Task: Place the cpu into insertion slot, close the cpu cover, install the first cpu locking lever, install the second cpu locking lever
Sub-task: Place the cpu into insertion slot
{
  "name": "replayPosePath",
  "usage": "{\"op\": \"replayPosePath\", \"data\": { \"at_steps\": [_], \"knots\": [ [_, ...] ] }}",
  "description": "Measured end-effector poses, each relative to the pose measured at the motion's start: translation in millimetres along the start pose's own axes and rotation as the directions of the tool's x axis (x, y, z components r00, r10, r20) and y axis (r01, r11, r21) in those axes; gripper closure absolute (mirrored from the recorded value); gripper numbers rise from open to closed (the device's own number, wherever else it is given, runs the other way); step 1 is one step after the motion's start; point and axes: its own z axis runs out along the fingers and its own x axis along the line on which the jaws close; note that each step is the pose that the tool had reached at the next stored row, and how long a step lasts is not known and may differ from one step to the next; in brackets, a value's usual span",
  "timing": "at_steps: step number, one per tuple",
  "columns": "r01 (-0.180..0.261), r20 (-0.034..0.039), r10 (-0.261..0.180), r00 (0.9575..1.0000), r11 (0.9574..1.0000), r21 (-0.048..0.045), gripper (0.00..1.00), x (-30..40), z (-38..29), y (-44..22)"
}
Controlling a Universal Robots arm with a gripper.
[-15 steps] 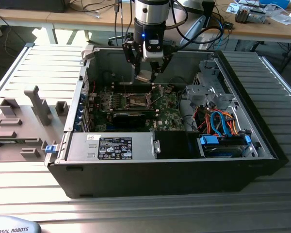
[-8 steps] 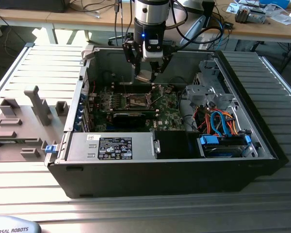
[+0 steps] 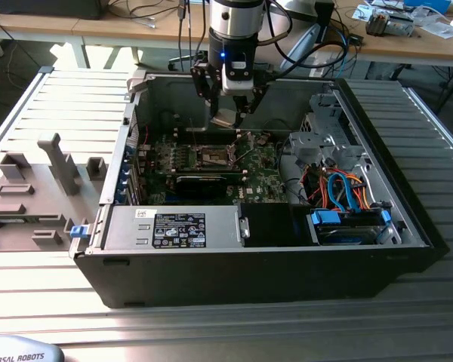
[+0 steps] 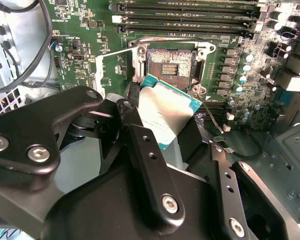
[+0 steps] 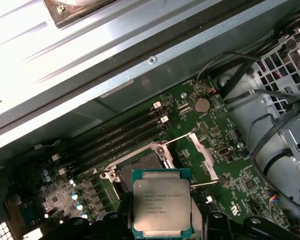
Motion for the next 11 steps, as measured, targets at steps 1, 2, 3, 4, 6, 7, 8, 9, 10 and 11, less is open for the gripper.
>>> {"op": "replayPosePath", "data": {
  "at_steps": [1, 2, 3, 4, 6, 7, 8, 9, 10, 11],
  "knots": [
    [-0.002, 0.0001, 0.002, 1.0, 1.0, 0.0, 0.46, 0.0, 0.0, 0.0],
    [-0.002, 0.0001, 0.002, 1.0, 1.0, 0.0, 0.46, 0.0, 0.0, 0.0],
    [-0.003, 0.0001, 0.003, 1.0, 1.0, 0.0, 0.46, 0.0, 0.0, 0.0],
    [-0.005, 0.0002, 0.005, 1.0, 1.0, -0.0001, 0.46, 0.0, 0.0, 0.0],
    [-0.006, 0.0003, 0.006, 1.0, 1.0, -0.0001, 0.46, 0.0, 0.0, 0.0],
    [-0.007, 0.0004, 0.007, 1.0, 1.0, -0.0001, 0.46, 0.0, 0.0, 0.0],
    [-0.008, 0.0004, 0.008, 1.0, 1.0, -0.0001, 0.46, 0.0, 0.0, 0.0],
    [-0.009, 0.0004, 0.009, 1.0, 1.0, -0.0001, 0.46, 0.0, 0.0, 0.0],
    [-0.01, 0.0005, 0.01, 1.0, 1.0, -0.0002, 0.46, 0.0, 0.0, 0.0],
    [-0.011, 0.0005, 0.011, 0.9999, 0.9999, -0.0002, 0.46, 0.0, 0.0, 0.0]
  ]
}}
